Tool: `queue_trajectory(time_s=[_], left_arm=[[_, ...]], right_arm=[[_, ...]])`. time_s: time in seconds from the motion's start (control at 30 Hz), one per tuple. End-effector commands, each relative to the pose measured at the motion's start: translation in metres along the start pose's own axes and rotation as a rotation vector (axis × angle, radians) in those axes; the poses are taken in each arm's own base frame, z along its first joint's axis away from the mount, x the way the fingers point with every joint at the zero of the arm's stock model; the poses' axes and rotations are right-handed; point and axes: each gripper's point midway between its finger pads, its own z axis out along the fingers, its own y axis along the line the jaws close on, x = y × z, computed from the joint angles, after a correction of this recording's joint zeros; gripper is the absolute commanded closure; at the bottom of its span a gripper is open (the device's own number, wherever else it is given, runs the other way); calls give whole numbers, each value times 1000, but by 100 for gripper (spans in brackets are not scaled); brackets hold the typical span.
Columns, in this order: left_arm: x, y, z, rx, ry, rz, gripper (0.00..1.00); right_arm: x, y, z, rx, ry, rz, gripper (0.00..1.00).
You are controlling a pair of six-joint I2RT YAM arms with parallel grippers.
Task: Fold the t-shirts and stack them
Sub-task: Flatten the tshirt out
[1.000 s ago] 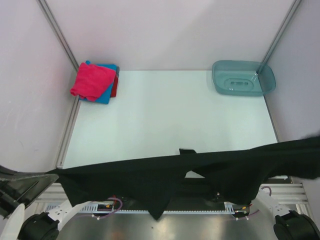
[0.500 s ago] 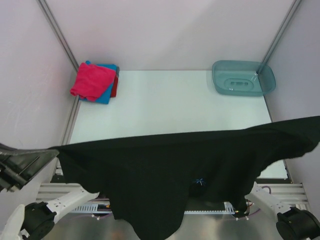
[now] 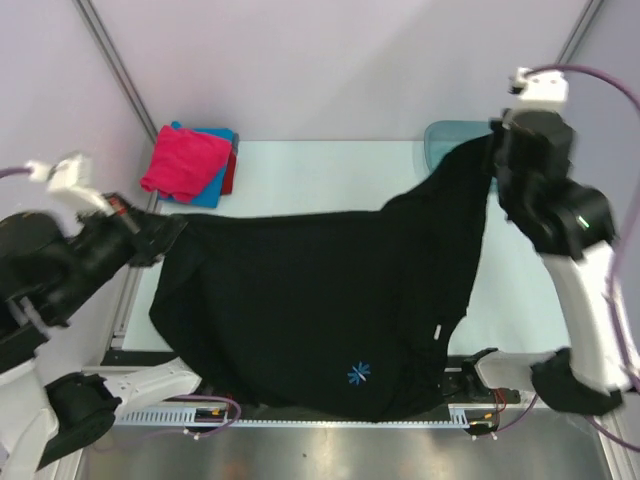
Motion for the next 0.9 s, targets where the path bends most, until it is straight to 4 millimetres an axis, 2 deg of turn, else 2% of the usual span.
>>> queue_trajectory(time_s=[0.0,0.03,0.07,0.13,0.17,0.2,0.23,0.27,0.33,0.47,0.53,0.57,0.67,0.7,0.77,0.8,0.83,0.87], left_arm=[[16,41,47,-269,107,288,100],[19,44,56,-290,126,320,100],[24,48,64,-320,149,345,100],[40,52,89,-320,203,373,100],[40,63,95,-355,202,357,100],[56,76,107,-383,248,354,100],[59,70,117,-318,247,313,100],[68,93,127,-374,274,284,100],[72,103,142,-374,268,287,100],[90,137,181,-423,324,344,100],[89,149,205,-433,323,401,100],[92,158,218,-459,339,414,100],[87,162,248,-462,328,388,100],[92,167,267,-460,351,389,100],[90,173,284,-465,350,385,100],[96,181,296,-479,368,361,100],[94,190,302,-486,368,321,100],[92,189,310,-468,359,280,100]], right_arm=[[-2,14,39,-68,27,88,100],[6,21,55,-72,49,90,100],[10,20,64,-62,50,100,100],[7,18,80,-46,22,125,100],[15,19,89,-42,39,123,100],[18,19,97,-47,51,121,100],[30,26,111,-51,92,104,100],[34,28,116,-56,109,99,100],[47,33,128,-70,146,90,100],[78,52,163,-129,226,108,100],[82,57,175,-141,231,116,100],[93,64,187,-150,261,109,100],[97,66,204,-148,270,125,100],[105,68,215,-142,288,127,100],[110,69,226,-145,295,148,100],[117,73,237,-146,302,153,100],[116,74,241,-152,295,157,100],[117,74,248,-147,296,170,100]])
